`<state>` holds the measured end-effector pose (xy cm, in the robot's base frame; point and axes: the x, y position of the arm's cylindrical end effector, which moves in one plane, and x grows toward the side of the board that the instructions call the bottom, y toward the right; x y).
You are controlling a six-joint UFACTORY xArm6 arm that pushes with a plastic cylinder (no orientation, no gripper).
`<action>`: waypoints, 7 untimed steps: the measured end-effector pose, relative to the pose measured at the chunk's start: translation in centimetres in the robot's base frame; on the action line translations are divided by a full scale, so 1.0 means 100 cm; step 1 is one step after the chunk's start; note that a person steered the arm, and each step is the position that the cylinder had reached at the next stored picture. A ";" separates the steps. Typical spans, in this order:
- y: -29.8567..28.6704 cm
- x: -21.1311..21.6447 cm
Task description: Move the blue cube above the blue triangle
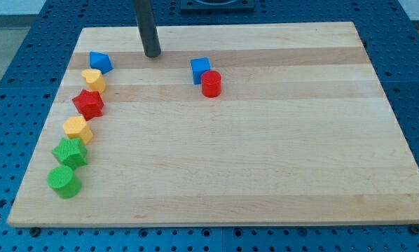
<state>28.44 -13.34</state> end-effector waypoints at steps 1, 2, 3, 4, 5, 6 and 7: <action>0.000 0.027; 0.001 0.074; 0.008 0.119; 0.050 0.145; 0.111 0.144; 0.130 0.131; 0.130 0.109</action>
<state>39.32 -0.33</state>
